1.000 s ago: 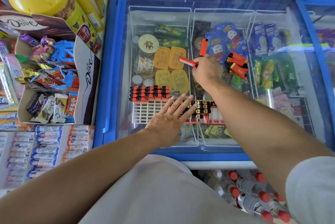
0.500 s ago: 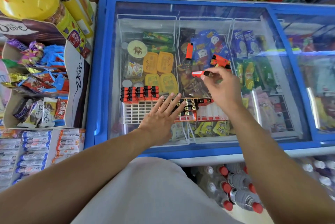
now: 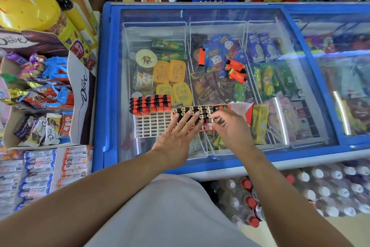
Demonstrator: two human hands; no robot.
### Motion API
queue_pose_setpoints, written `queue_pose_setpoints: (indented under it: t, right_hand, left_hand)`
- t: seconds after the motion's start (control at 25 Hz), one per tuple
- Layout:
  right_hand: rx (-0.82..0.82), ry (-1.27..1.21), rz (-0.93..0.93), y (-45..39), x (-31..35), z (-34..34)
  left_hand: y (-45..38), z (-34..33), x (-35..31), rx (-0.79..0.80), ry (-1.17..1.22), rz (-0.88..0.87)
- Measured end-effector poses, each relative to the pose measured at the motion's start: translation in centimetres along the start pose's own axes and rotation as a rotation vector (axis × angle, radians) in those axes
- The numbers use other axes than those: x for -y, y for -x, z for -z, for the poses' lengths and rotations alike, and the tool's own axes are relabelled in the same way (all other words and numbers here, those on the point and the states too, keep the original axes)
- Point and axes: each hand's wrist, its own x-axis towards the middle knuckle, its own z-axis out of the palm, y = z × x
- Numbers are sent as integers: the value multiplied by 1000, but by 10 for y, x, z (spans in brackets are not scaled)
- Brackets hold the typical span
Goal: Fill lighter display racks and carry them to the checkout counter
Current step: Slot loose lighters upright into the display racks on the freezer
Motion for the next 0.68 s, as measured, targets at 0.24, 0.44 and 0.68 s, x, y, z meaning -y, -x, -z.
queue_pose_setpoints:
  t: [0.24,0.44,0.68]
  right_hand:
    - [-8,153,55,6,3,1]
    - [20,-113,-113,4,-3,1]
    - [-29,15,-56,8,-4,-8]
  left_hand:
    - [-1,-3,2,-5,-5,0]
    - [-1,-4,2,-2,1,2]
    - [0,-2,2,0,5,-2]
